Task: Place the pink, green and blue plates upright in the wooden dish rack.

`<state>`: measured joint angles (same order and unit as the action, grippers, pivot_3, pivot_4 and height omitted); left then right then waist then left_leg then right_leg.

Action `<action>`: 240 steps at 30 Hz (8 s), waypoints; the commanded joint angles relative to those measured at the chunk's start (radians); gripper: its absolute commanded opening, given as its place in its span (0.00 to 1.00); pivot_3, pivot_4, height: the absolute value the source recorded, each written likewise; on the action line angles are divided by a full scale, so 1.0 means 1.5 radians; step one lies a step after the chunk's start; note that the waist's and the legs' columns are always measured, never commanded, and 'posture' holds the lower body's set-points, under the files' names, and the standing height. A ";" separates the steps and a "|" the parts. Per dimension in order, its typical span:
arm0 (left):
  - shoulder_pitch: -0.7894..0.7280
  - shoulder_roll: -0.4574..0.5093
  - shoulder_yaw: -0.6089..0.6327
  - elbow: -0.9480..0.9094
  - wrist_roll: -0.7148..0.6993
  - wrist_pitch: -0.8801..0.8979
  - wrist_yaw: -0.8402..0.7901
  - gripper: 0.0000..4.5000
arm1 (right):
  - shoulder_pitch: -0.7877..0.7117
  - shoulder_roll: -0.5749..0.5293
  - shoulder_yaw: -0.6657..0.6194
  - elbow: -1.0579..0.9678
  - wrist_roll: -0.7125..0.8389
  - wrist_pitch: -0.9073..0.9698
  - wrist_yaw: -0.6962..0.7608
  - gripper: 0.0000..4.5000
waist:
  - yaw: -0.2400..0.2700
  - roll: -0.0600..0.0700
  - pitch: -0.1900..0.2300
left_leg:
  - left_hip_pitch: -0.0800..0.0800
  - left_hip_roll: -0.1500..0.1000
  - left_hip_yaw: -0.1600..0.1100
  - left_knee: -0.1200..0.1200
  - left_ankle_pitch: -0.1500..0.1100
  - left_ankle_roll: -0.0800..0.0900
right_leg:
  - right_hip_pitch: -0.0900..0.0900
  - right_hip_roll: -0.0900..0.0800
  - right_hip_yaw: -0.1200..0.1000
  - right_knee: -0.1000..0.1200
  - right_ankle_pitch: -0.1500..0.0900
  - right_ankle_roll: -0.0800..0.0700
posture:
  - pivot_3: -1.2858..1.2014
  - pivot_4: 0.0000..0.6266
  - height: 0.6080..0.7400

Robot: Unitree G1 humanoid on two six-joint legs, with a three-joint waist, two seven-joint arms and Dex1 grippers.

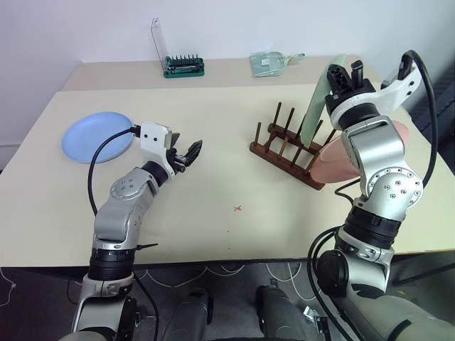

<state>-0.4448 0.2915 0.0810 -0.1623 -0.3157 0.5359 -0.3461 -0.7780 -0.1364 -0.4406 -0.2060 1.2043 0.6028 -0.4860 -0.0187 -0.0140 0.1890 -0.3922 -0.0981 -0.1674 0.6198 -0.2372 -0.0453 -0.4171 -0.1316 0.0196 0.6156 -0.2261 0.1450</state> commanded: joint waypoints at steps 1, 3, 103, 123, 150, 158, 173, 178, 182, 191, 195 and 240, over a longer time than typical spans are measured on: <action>-0.005 0.000 -0.001 -0.018 0.000 -0.013 -0.003 0.77 | -0.043 -0.013 0.004 -0.010 0.015 -0.010 0.006 0.00 | 0.000 0.000 0.000 | 0.000 0.000 0.000 0.000 0.000 0.000 | 0.000 0.000 0.000 0.000 0.000 0.000 | 0.52 0.24 1.00; -0.006 0.000 -0.001 -0.018 0.000 -0.014 -0.003 0.77 | -0.055 -0.010 0.004 -0.013 0.020 -0.013 -0.001 0.00 | 0.000 0.001 0.000 | 0.000 0.000 0.000 0.000 0.000 0.000 | 0.000 0.000 0.000 0.000 0.000 0.000 | 0.52 0.24 1.00; -0.073 0.129 -0.129 0.343 0.092 -0.172 -0.507 0.98 | -0.073 -0.013 0.142 -0.064 0.312 -0.074 -0.086 0.00 | -0.017 0.002 0.000 | 0.000 0.007 0.002 -0.004 0.001 -0.001 | -0.005 0.007 0.004 0.001 0.003 -0.004 | 0.52 0.24 1.00; 0.017 0.016 -0.109 0.102 0.047 0.018 -0.250 0.98 | -0.055 -0.001 0.157 -0.084 0.338 -0.077 -0.115 0.00 | -0.015 0.003 0.000 | 0.000 0.007 0.002 -0.004 0.001 -0.001 | -0.005 0.007 0.004 0.001 0.003 -0.005 | 0.52 0.24 1.00; -0.001 -0.006 -0.061 0.086 -0.012 0.010 -0.213 0.98 | -0.024 -0.023 0.163 -0.092 0.338 -0.066 -0.135 0.00 | -0.015 0.003 0.000 | 0.000 0.007 0.002 -0.004 0.001 -0.001 | -0.005 0.007 0.004 0.001 0.003 -0.005 | 0.52 0.24 1.00; 0.018 0.051 -0.014 0.065 -0.063 0.020 -0.243 0.98 | -0.019 -0.027 0.169 -0.091 0.343 -0.056 -0.138 0.00 | -0.016 0.003 0.000 | 0.000 0.007 0.003 -0.004 0.001 -0.001 | -0.005 0.007 0.004 0.001 0.003 -0.005 | 0.52 0.24 1.00; 0.056 0.086 0.007 0.027 -0.097 0.022 -0.237 0.98 | 0.016 -0.049 0.187 -0.085 0.353 -0.021 -0.151 0.00 | -0.015 0.003 0.000 | 0.000 0.007 0.002 -0.004 0.001 -0.001 | -0.005 0.007 0.004 0.001 0.003 -0.005 | 0.52 0.24 1.00; 0.059 0.085 0.005 0.023 -0.098 0.022 -0.234 0.98 | 0.019 -0.051 0.188 -0.083 0.354 -0.018 -0.149 0.00 | -0.015 0.003 0.000 | 0.000 0.007 0.002 -0.004 0.001 -0.001 | -0.005 0.007 0.004 0.001 0.003 -0.005 | 0.52 0.24 1.00; 0.059 0.084 0.006 0.021 -0.102 0.022 -0.233 1.00 | 0.013 -0.056 0.186 -0.076 0.325 -0.017 -0.117 0.32 | -0.015 0.003 0.000 | 0.000 0.007 0.003 -0.004 0.001 -0.001 | -0.005 0.007 0.004 0.001 0.003 -0.005 | 0.52 0.24 1.00; 0.059 0.086 0.011 0.021 -0.108 0.020 -0.230 1.00 | -0.021 -0.148 0.182 -0.053 0.231 0.029 -0.029 0.65 | -0.015 0.003 0.000 | 0.000 0.007 0.003 -0.004 0.001 -0.001 | -0.005 0.007 0.004 0.001 0.003 -0.005 | 0.52 0.24 1.00; 0.065 0.097 0.027 0.006 -0.117 0.016 -0.228 1.00 | -0.053 -0.240 0.199 -0.035 0.115 0.055 0.133 0.65 | -0.013 0.003 0.000 | 0.000 0.007 0.003 -0.004 0.001 -0.001 | -0.005 0.007 0.004 0.000 0.003 -0.005 | 0.52 0.24 1.00; -0.291 0.137 0.410 0.547 -0.133 -0.024 0.331 0.01 | 0.014 -0.305 0.389 -0.128 -0.554 -0.051 0.685 0.66 | 0.002 -0.006 -0.001 | -0.001 0.007 0.002 -0.003 0.003 -0.004 | -0.005 0.007 0.003 0.000 0.004 -0.005 | 0.52 0.24 1.00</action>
<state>-0.8780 0.4972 0.7486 0.7640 -0.5314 0.5373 0.1890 -0.7432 -0.5927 0.1454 -0.3699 0.4030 0.5549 0.5316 -0.0159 -0.0226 0.1875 -0.3934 -0.0882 -0.1641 0.6159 -0.2334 -0.0521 -0.4248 -0.1207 0.0242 0.6159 -0.2203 0.1378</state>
